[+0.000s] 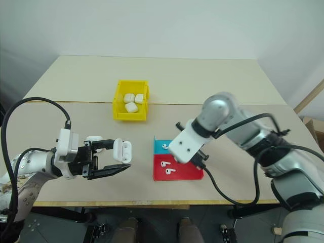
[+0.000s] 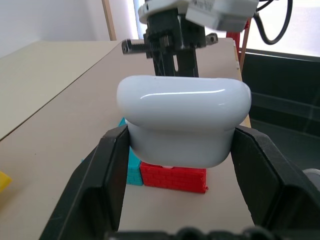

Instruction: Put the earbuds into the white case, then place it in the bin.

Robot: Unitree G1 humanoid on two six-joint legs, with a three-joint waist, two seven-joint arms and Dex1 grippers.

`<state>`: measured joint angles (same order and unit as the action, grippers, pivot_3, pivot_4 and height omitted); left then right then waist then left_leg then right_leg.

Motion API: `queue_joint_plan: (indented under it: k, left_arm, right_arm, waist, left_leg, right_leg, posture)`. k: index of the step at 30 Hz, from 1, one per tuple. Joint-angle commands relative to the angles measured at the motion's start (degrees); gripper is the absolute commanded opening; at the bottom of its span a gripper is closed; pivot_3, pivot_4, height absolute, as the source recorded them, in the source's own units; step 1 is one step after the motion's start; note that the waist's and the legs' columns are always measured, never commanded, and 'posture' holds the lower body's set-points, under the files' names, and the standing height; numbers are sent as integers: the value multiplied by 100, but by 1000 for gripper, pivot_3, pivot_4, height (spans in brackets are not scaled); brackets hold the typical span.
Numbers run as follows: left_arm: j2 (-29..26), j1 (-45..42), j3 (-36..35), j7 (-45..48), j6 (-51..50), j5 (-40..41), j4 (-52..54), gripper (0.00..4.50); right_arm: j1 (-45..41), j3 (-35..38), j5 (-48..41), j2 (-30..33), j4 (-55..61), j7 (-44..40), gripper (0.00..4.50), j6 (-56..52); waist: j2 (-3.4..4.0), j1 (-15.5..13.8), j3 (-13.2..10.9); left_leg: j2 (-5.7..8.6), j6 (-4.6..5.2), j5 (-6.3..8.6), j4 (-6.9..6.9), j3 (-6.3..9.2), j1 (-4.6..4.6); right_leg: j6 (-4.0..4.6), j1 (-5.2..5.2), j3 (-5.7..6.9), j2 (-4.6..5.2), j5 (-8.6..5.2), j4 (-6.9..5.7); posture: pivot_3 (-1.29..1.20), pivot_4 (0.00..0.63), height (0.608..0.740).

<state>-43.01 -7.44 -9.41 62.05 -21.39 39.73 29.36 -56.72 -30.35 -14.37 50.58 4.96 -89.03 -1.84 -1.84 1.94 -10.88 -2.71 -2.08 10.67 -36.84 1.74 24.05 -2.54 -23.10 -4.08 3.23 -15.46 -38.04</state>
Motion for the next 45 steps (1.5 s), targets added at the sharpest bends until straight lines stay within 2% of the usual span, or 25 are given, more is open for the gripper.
queue_joint_plan:
  k: [1, 7, 14, 17, 21, 30, 35, 45]
  left_arm:
    - [116, -181, -137, 67, 106, 364, 98, 2800]
    - [484, -410, 237, 212, 200, 425, 91, 2800]
    - [730, -506, 646, 124, 186, 237, 200, 2800]
    - [758, -503, 738, -29, 122, 219, 364, 2800]
    - [770, -492, 784, -241, 87, 208, 547, 2800]
    - [818, -376, 660, -602, 34, 508, 895, 2800]
    - [753, -268, 589, -620, 16, 650, 953, 2800]
    - [699, -274, 613, -609, 5, 705, 936, 2800]
  right_arm:
    - [400, 1227, -883, 87, 353, 573, 1213, -963]
    - [1449, 3076, -2038, -130, 1276, 2191, 1213, -2265]
    - [1872, 4078, -3387, -718, 2302, 3582, 1213, -3128]
    - [1849, 4116, -4033, -1137, 2605, 4154, 1213, -3364]
    - [2063, 3879, -4234, -1506, 2917, 4256, 1213, -3287]
    - [2447, 3104, -3395, -1992, 2886, 3548, 1213, -2420]
    - [2529, 2995, -3198, -1951, 2854, 3224, 1213, -2216]
    - [2687, 2882, -2848, -1946, 2893, 3122, 1213, -1992]
  waist:
    - [0, 2, 0]
    - [0, 3, 0]
    - [0, 37, 0]
    - [0, 40, 0]
    - [0, 37, 0]
    - [-1, 36, 1]
    - [-1, 36, 1]
    - [-1, 34, 1]
  left_leg:
    - [1, 0, 0, 0, -1, 0]
    - [2, 0, 0, 1, -2, 4]
    - [1, 0, 0, 0, -2, 4]
    - [1, 0, 0, 0, -1, 4]
    - [1, 0, 0, 0, 0, 5]
    - [0, 0, 0, -1, 0, 5]
    - [1, 0, 0, -1, 0, 5]
    - [1, 0, 0, -1, 0, 4]
  right_leg:
    - [0, -1, 0, 0, 0, -1]
    - [-1, -3, -3, -1, 0, 1]
    - [-2, -2, -7, -4, 0, -1]
    - [-2, -1, -7, -6, 0, -1]
    - [-3, -1, -7, -5, -1, 0]
    - [-5, -2, -6, -6, -2, 1]
    - [-5, -1, -6, -6, -2, 1]
    - [-5, -2, -6, -6, -2, 1]
  posture:
    - [0, 150, 740]
    - [0, 150, 740]
    - [0, 150, 740]
    - [0, 150, 740]
    - [0, 150, 740]
    - [0, 150, 740]
    - [0, 150, 740]
    - [0, 150, 740]
